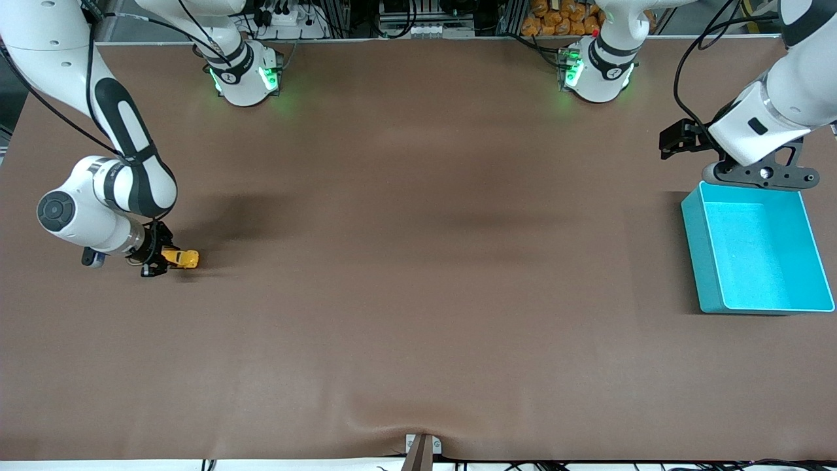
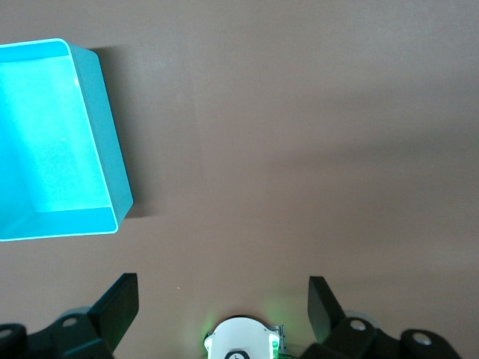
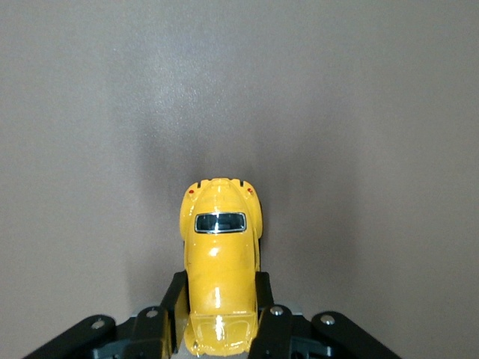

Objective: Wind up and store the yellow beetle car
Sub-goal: 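Pull the gripped car backward along the table with the right gripper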

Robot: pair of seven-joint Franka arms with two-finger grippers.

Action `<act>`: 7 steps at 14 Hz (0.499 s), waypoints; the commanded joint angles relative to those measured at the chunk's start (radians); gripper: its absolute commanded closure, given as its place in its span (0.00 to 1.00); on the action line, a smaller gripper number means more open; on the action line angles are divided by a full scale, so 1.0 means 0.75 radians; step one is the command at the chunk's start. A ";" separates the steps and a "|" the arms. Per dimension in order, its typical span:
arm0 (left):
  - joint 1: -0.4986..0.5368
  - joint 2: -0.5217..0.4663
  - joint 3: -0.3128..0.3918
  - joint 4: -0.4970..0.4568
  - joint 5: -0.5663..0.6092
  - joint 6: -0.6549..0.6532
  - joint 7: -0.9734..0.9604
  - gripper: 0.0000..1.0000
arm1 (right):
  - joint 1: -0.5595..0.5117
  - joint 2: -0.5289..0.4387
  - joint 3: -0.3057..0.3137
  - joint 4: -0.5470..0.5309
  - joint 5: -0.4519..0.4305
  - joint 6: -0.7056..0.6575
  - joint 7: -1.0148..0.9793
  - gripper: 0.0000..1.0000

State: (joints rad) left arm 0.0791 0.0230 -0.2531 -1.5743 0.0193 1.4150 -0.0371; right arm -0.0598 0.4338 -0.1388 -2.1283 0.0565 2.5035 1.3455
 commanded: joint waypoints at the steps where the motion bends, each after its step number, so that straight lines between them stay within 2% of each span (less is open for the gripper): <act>1: 0.005 0.002 -0.010 0.005 0.036 -0.003 -0.016 0.00 | -0.043 0.127 0.007 0.019 -0.014 0.082 -0.062 0.76; 7: 0.007 0.002 -0.010 0.005 0.036 -0.003 -0.016 0.00 | -0.070 0.137 0.005 0.038 -0.049 0.080 -0.064 0.76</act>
State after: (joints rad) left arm 0.0795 0.0244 -0.2528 -1.5743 0.0193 1.4150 -0.0371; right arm -0.0821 0.4365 -0.1408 -2.1266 0.0487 2.5137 1.3166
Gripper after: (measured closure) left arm 0.000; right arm 0.604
